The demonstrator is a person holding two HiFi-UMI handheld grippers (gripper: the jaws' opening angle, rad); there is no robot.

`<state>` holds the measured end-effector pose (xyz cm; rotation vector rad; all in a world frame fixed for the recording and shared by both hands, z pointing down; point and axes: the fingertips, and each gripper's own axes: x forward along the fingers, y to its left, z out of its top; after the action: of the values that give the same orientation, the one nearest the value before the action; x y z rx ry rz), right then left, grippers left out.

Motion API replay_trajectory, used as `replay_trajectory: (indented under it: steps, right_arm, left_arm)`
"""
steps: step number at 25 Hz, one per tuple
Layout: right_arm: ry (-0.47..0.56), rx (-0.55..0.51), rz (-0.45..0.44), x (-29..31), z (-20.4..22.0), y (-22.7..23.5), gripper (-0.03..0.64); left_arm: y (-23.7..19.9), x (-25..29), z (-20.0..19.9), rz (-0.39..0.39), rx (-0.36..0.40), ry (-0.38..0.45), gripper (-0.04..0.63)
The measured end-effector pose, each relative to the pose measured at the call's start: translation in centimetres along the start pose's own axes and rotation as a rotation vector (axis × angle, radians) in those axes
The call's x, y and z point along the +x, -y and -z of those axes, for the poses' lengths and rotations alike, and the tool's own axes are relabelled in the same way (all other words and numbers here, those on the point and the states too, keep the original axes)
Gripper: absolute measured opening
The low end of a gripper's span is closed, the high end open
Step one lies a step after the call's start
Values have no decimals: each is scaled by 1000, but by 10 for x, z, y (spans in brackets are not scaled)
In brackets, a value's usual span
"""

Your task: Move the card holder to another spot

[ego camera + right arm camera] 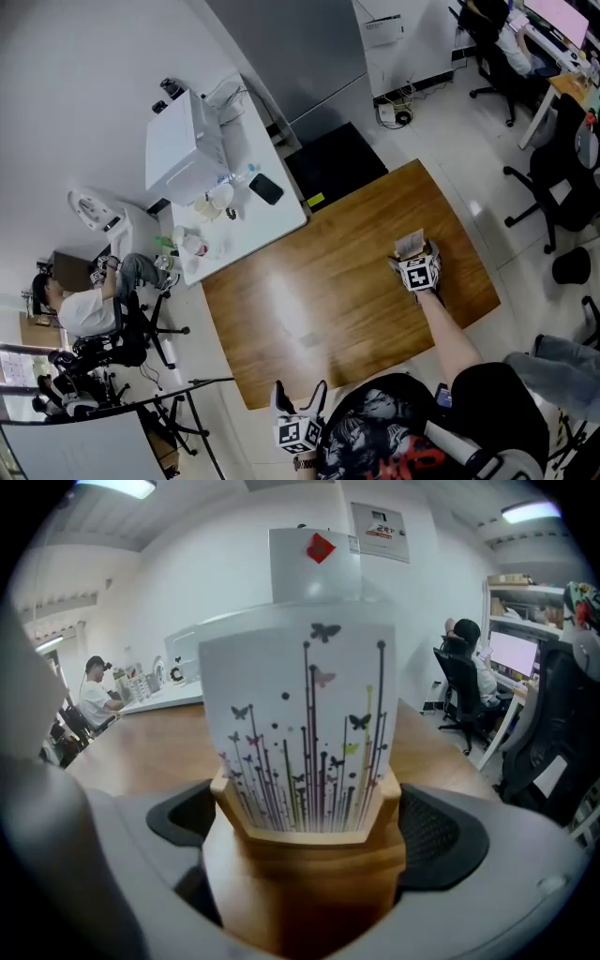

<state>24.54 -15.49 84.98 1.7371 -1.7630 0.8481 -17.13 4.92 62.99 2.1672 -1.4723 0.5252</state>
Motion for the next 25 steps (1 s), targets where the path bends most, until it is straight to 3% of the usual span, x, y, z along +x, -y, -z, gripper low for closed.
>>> replay_trajectory:
  steps: [6, 13, 19, 23, 25]
  right_arm:
    - [13, -35, -21, 2, 4, -11, 537]
    - [86, -6, -42, -53, 1, -31, 535]
    - [180, -28, -34, -127, -20, -47, 535]
    - [205, -36, -62, -164, -32, -71, 536]
    - [218, -43, -65, -180, -40, -80, 536]
  left_arm:
    - [-10, -1, 5, -46, 5, -3, 538]
    - [-23, 8, -4, -59, -17, 29, 504]
    - [-22, 15, -28, 13, -90, 130, 440]
    - [-20, 17, -35, 121, -141, 145, 336]
    - [-22, 16, -38, 129, -136, 158, 336]
